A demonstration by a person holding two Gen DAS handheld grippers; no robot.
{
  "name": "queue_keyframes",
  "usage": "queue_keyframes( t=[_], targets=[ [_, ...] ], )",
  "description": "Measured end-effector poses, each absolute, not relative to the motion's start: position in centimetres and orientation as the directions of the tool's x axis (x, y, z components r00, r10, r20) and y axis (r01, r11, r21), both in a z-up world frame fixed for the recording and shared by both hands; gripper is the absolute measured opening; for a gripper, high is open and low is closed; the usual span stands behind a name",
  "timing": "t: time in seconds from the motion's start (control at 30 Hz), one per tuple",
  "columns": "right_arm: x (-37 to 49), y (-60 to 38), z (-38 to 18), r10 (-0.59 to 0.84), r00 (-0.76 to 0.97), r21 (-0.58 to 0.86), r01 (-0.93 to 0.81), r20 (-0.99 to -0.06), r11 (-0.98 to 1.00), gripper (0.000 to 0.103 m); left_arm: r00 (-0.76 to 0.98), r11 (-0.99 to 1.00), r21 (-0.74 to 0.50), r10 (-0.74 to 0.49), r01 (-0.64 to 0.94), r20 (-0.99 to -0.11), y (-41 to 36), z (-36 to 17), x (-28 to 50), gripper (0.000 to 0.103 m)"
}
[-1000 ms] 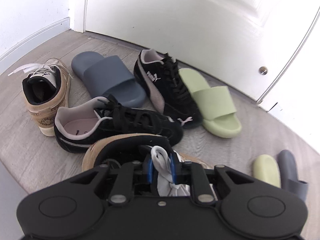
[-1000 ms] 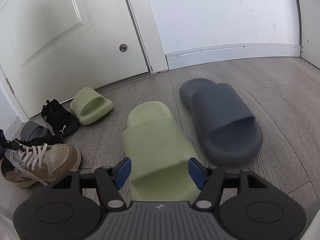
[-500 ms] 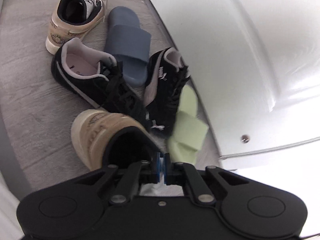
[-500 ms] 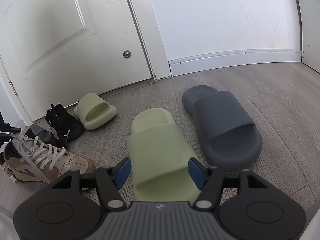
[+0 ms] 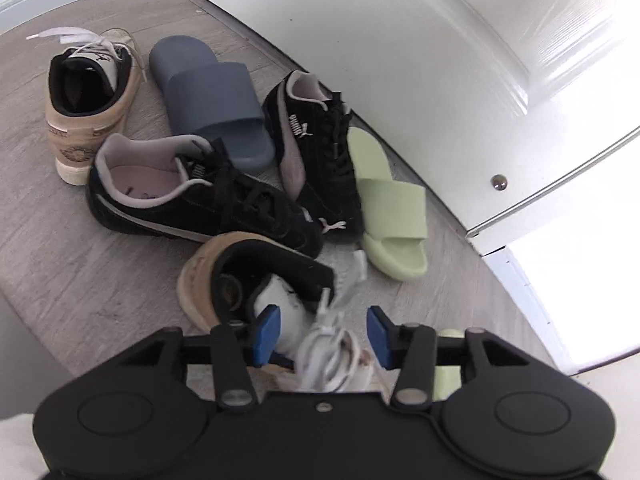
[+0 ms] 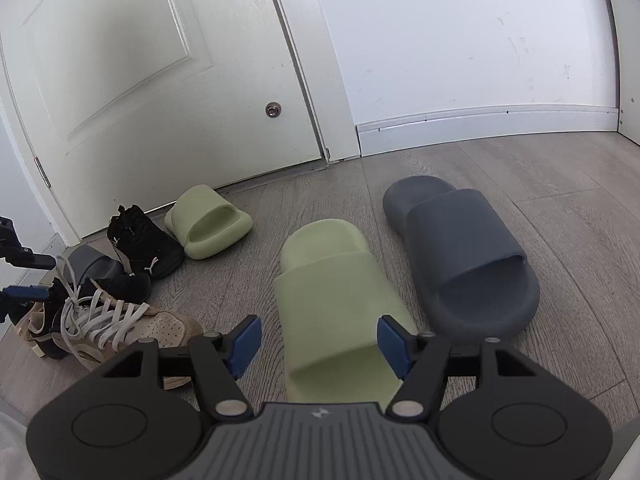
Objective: Organize scattered shoes
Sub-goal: 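Grasp the tan sneaker with white laces from the pile with the left tool, then carry the tan sneaker clear of the pile and lower it with the left tool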
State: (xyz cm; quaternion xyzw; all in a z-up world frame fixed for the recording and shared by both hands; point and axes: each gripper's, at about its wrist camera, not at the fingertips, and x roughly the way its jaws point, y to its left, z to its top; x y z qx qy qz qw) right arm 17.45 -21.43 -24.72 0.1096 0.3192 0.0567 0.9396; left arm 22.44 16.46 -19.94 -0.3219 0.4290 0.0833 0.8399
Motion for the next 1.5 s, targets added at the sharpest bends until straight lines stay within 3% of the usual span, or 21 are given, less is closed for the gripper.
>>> queue_keyframes(
  t=[0.13, 0.17, 0.33, 0.5, 0.67, 0.73, 0.8, 0.87, 1.07, 1.23, 1.37, 1.5],
  targets=[
    [17.6, -21.1, -24.9, 0.181, 0.783, 0.231, -0.048, -0.595, 0.972, 0.066, 0.639, 0.837, -0.365, -0.024, -0.407, -0.769, 19.8, -19.3, 20.2, 0.058],
    [17.7, -21.0, -25.0, 0.186, 0.779, 0.236, -0.050, -0.599, 0.970, 0.066, 0.663, 0.829, -0.360, 0.018, -0.429, -0.749, 21.2, -19.1, 19.5, 0.062],
    [18.0, -20.3, -25.8, 0.188, 0.756, 0.229, -0.052, -0.627, 0.972, 0.067, 0.664, 0.749, -0.294, 0.251, -0.594, -0.704, 28.0, -19.9, 19.5, 0.063],
    [18.0, -18.8, -26.7, 0.180, 0.736, 0.172, -0.087, -0.653, 0.981, 0.067, 0.577, 0.733, -0.180, 0.333, -0.656, -0.746, 32.7, -23.4, 23.8, 0.063],
    [18.2, -17.1, -27.4, 0.183, 0.721, 0.116, -0.143, -0.669, 0.983, 0.067, 0.515, 0.722, -0.141, 0.328, -0.677, -0.792, 35.8, -26.7, 27.5, 0.062],
    [18.3, -16.5, -27.5, 0.182, 0.718, 0.097, -0.158, -0.672, 0.983, 0.068, 0.473, 0.704, -0.114, 0.340, -0.701, -0.813, 37.0, -28.2, 28.8, 0.054],
    [18.2, -16.2, -27.6, 0.175, 0.718, 0.080, -0.165, -0.673, 0.983, 0.070, 0.521, 0.692, -0.206, 0.280, -0.692, -0.806, 37.7, -28.5, 28.6, 0.018],
    [18.2, -15.9, -27.7, 0.169, 0.719, 0.056, -0.178, -0.674, 0.982, 0.070, 0.496, 0.638, -0.186, 0.350, -0.747, -0.794, 37.9, -28.0, 28.1, 0.016],
    [18.2, -15.9, -27.6, 0.177, 0.723, 0.067, -0.178, -0.667, 0.982, 0.070, 0.566, 0.686, -0.143, 0.444, -0.713, -0.694, 36.0, -22.7, 25.4, 0.015],
    [17.8, -15.9, -27.1, 0.190, 0.745, 0.076, -0.184, -0.640, 0.980, 0.070, 0.688, 0.734, -0.248, 0.385, -0.633, -0.616, 33.8, -16.5, 20.7, 0.015],
    [17.1, -16.1, -25.6, 0.222, 0.780, 0.105, -0.198, -0.586, 0.975, 0.070, 0.761, 0.813, -0.191, 0.394, -0.551, -0.516, 27.6, -11.2, 16.8, 0.016],
    [16.5, -17.0, -24.4, 0.228, 0.804, 0.124, -0.192, -0.549, 0.974, 0.070, 0.852, 0.899, -0.214, 0.254, -0.383, -0.459, 20.2, -6.5, 12.3, 0.016]
  ],
)
